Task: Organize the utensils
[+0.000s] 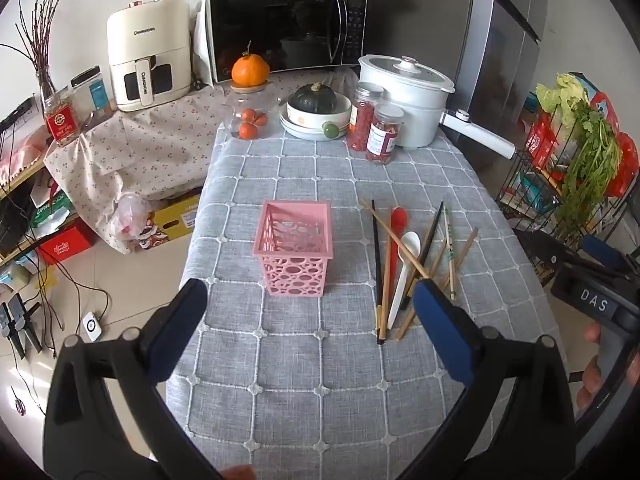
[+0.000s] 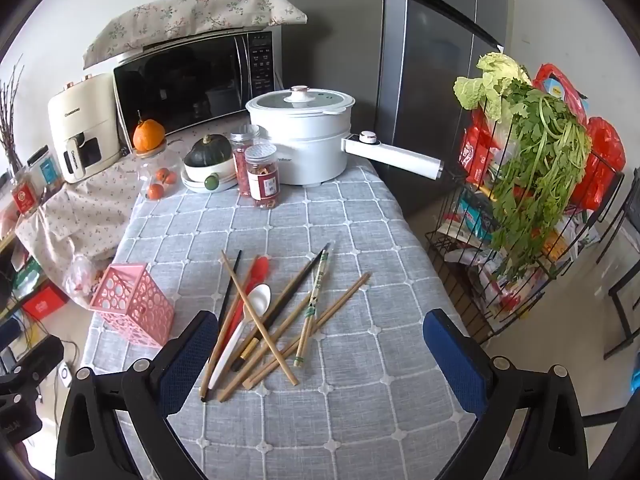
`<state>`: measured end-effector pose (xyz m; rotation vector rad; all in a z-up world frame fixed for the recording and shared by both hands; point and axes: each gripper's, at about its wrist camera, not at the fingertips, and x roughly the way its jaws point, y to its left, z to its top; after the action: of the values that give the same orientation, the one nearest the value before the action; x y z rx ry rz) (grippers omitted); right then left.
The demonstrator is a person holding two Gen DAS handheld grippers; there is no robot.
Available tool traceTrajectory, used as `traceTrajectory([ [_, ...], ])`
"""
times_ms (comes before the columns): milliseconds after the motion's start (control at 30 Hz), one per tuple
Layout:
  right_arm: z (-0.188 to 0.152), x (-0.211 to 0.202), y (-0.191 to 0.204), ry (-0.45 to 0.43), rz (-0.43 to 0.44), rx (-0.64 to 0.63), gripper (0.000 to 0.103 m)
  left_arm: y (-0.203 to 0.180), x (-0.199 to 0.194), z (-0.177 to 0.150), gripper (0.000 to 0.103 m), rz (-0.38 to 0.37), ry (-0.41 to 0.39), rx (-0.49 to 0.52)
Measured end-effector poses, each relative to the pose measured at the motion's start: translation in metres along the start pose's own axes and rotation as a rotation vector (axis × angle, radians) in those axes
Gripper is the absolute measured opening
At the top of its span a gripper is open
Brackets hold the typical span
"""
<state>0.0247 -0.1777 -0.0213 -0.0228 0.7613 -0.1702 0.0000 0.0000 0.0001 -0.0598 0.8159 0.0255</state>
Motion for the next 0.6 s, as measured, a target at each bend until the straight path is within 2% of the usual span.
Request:
traceTrajectory([
  [600,-0.0011,0.0011,0.0005,0.003,0.001,0.003,0.103,-0.0003,-0.0009,0.0002,0.102,0.0,0.006,-0.001],
])
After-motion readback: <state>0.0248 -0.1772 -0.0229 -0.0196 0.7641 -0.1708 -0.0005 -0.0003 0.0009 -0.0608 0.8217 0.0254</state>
